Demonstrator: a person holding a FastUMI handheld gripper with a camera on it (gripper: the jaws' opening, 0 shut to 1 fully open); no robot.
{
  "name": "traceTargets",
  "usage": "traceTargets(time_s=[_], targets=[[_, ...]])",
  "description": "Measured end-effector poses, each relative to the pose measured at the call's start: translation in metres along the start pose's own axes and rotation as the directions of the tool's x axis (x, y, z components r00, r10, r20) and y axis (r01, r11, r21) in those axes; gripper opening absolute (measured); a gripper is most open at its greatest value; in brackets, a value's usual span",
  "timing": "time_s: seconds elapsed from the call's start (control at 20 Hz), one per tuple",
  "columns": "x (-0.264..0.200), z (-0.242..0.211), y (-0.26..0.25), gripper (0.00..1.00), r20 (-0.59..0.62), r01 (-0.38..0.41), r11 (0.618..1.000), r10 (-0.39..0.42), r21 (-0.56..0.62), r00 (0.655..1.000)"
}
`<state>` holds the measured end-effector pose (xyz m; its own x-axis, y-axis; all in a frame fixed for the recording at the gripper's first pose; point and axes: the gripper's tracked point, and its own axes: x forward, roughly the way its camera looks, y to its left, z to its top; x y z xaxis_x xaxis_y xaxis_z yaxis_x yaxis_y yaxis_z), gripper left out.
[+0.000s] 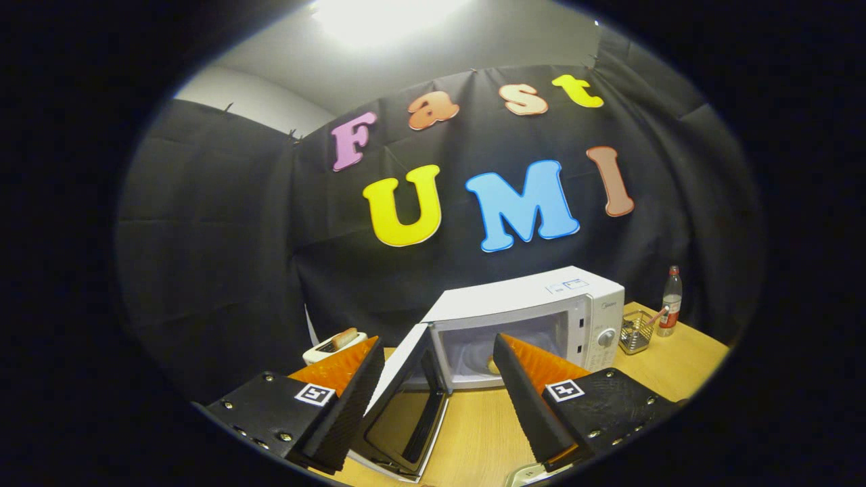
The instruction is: Open the microwave, put the food inside, and close the microwave door.
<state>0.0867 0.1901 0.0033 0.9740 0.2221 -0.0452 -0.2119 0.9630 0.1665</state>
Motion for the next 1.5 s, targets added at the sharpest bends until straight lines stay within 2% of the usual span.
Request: traceTargets(time_s=[0.25,0.55,0.8,1.15,1.3,1.4,1.45,1.5], targets=[[-0.029,-0.024,0.062,0.97,-0.045,-0.138,0.988,0.135,-0.068,0.99],[-0.053,-0.064,0.113,0.98,-0.11,-0.281,0.955,0.27,-0.1,0.957],[-0.062,-0.1,0.142,0.98,-0.164,-0.399,0.901,0.373,-0.169,0.913],[-0.057,-0.158,0.137,0.94,-0.287,-0.429,0.894,0.38,-0.129,0.879],[-0.055,-0.177,0.125,0.91,-0.335,-0.408,0.898,0.337,-0.166,0.88],[-0.052,-0.178,0.116,0.8,-0.338,-0.389,0.907,0.319,-0.163,0.885],[-0.051,-0.177,0.112,0.68,-0.334,-0.382,0.912,0.317,-0.15,0.888],[-0.049,-0.175,0.107,0.62,-0.329,-0.372,0.917,0.311,-0.143,0.892]])
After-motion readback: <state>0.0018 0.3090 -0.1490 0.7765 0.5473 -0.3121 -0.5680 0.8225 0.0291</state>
